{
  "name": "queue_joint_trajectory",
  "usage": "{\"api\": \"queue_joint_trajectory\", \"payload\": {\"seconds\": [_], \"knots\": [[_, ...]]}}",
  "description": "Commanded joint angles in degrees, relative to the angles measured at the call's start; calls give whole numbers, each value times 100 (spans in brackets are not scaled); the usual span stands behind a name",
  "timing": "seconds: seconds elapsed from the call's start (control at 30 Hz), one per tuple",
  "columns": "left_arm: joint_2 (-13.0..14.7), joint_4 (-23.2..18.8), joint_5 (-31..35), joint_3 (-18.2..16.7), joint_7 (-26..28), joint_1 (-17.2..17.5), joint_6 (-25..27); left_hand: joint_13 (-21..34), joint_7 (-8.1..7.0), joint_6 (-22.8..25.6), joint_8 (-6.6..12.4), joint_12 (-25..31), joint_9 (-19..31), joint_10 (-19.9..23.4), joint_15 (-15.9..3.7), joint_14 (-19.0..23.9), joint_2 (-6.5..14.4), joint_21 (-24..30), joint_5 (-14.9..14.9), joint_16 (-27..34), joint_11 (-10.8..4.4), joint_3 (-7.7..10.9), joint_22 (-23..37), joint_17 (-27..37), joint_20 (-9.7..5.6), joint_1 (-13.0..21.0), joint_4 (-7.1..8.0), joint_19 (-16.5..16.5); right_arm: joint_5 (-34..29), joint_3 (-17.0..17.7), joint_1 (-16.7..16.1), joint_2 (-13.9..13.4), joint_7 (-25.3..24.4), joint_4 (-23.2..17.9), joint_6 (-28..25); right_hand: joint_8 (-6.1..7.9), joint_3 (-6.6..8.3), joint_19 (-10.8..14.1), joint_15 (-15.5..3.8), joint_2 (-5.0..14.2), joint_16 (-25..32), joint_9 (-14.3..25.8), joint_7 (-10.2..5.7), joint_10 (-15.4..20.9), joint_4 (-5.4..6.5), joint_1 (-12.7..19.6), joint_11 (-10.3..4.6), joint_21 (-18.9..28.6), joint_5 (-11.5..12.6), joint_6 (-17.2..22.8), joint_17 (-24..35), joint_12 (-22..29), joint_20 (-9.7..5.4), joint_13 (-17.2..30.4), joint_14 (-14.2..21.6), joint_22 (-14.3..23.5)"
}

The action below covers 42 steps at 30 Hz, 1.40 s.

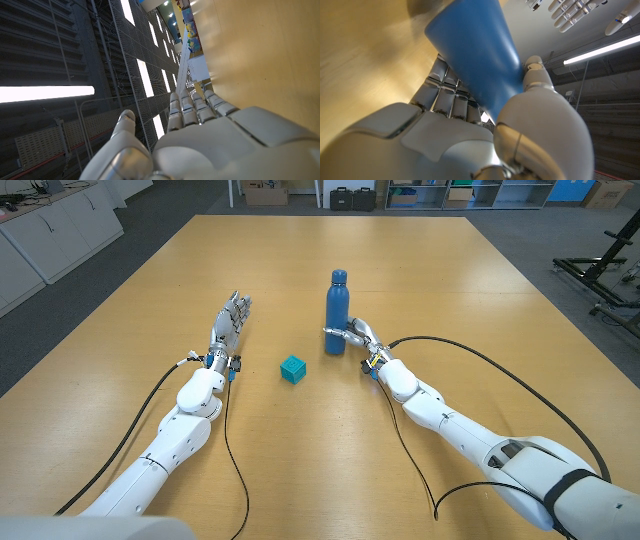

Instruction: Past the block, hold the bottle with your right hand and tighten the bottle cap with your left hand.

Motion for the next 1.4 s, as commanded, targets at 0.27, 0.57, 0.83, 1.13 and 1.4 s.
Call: {"api": "queue_joint_trajectory", "payload": {"seconds": [0.27, 0.57, 0.83, 1.13, 1.4], "knots": [[-35, -37, 62, 54, 25, -10, -52, 33, -8, 77, -27, -4, 30, 57, -172, 52, 51, -17, -15, -20, 4, 17, 15, 11, -440, -2, -49, 64, -138, 137, -343, -197, -452, -542, 139, 150, 840, 477, -1584, 981, 154, -76, -1347, 1792, -5, 1520, -1472, 545, -105, 1989, 153, 199, -891, 270, 1265, 206], [-1, -180, 103, 7, 93, 172, -180, 34, -25, 100, -30, 0, 31, 96, -174, 84, 55, -11, -16, -16, -5, 22, 15, 11, -444, -1, -51, 92, -152, 265, -708, -475, -468, -1336, -96, 177, 872, 584, -1576, 961, 170, -115, -1271, 1876, 17, 1614, -1382, 743, -167, 2033, 197, 247, -893, 362, 1402, 269], [1, -221, 147, 10, 117, 272, -302, 35, 0, 147, -23, 9, 31, 147, -173, 145, 59, 2, -16, -1, 15, 28, 15, 11, -454, 4, -56, 141, -196, 403, -1107, -736, -504, -2170, -282, 182, 880, 627, -1558, 965, 188, -136, -1239, 1876, 39, 1641, -1360, 841, -193, 2040, 225, 255, -893, 411, 1480, 298], [48, -485, 538, 24, 470, 365, -289, 37, 16, 385, 35, 63, 33, 373, -222, 377, 76, 29, -16, 55, 38, 52, 14, 9, -458, 29, -70, 270, -412, 497, -1474, -1036, -495, -2986, -490, 186, 893, 635, -1546, 945, 179, -159, -1231, 1899, 43, 1677, -1364, 934, -214, 2043, 246, 271, -894, 468, 1517, 328], [181, -890, 964, 94, 850, 392, 149, 40, -13, 647, 93, 145, 37, 700, -241, 686, 82, 77, -17, 125, 4, 65, 15, 13, -425, 23, -69, 487, -515, 528, -1698, -1167, -422, -3494, -640, 190, 898, 624, -1541, 931, 167, -175, -1213, 1912, 51, 1689, -1355, 996, -224, 2052, 260, 280, -887, 508, 1531, 348]]}}
